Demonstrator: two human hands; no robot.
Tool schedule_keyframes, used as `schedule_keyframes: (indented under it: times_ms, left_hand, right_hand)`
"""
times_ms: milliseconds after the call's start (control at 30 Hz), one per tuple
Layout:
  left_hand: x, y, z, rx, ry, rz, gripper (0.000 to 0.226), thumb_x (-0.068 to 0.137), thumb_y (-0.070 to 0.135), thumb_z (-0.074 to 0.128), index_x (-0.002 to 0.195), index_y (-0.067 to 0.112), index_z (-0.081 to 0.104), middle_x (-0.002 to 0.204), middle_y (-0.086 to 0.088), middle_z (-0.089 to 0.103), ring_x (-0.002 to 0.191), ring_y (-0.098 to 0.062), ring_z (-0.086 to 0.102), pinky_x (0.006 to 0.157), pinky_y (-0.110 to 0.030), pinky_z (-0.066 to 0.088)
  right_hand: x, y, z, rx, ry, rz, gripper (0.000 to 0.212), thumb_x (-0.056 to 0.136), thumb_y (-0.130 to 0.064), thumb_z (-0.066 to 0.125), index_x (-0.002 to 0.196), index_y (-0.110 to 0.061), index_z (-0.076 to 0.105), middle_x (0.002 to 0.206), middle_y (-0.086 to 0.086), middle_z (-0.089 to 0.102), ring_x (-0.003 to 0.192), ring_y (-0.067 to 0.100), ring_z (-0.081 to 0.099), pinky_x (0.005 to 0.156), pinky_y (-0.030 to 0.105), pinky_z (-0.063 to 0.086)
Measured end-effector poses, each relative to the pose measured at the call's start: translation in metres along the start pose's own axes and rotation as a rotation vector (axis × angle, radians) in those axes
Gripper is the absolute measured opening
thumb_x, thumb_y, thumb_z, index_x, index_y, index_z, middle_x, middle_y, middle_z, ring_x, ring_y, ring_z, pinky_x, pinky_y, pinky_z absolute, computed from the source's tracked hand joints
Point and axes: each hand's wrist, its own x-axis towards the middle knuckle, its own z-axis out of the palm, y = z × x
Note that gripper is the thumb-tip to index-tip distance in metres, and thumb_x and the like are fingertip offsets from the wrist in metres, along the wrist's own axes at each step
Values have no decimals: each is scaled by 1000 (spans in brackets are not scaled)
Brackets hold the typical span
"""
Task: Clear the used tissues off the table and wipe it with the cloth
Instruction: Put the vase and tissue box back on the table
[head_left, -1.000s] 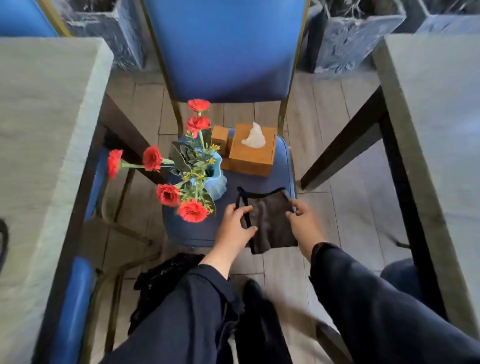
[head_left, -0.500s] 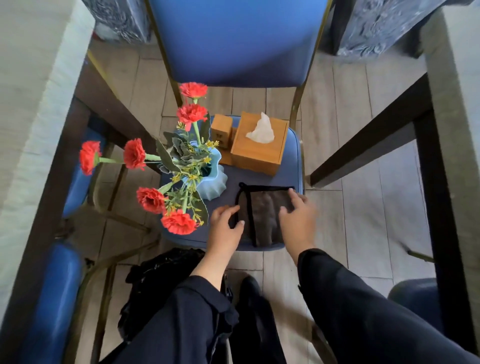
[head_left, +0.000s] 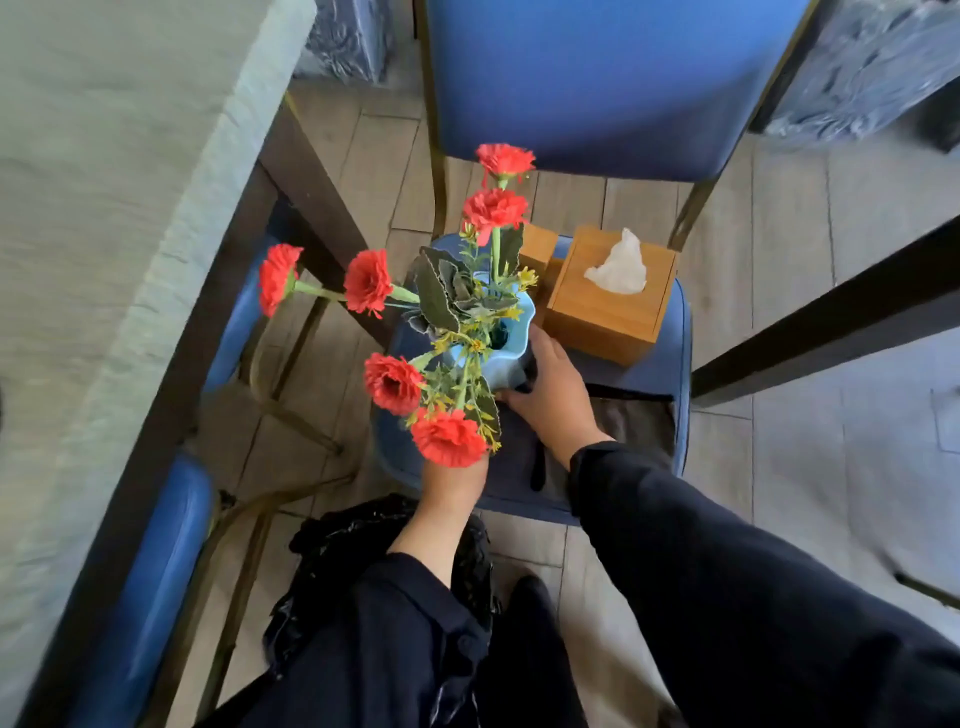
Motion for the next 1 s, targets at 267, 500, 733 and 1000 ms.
schedule_keyframes:
  times_ms: [267, 500, 733, 1000]
  left_hand:
    - [-44, 16, -40, -213, 76, 196, 13, 91, 0, 50, 97, 11, 54, 94, -19, 58, 96, -32, 55, 82, -33, 40]
    - [-110, 27, -115, -268, 55, 376, 62, 90, 0, 48, 146, 21, 29, 144, 4, 40, 130, -15, 41, 96, -22, 35]
    - [-195, 1, -226, -415, 74, 557, 48, 91, -4, 46, 130, 26, 44, 112, 21, 51, 111, -3, 48, 96, -24, 42]
    - [-247, -63, -345, -436, 233, 624, 41, 87, 12, 53, 124, 30, 55, 113, 13, 59, 103, -7, 60, 91, -30, 48]
  right_hand:
    - [-34, -44, -23, 43, 81, -32, 76, 66, -11, 80, 134, -19, 47, 127, 1, 51, 108, 8, 47, 83, 9, 32]
    - [-100, -130, -35, 94, 274, -84, 75, 60, -20, 82, 129, -20, 51, 118, -5, 53, 106, 21, 57, 91, 40, 49]
    - [-186, -244, -16, 134, 368, -161, 74, 64, -25, 84, 130, -18, 51, 121, 0, 51, 109, 18, 53, 92, 36, 48]
    - [-250, -352, 53, 202, 383, -245, 72, 62, -23, 85, 126, -20, 51, 117, -1, 51, 105, 20, 55, 88, 34, 47]
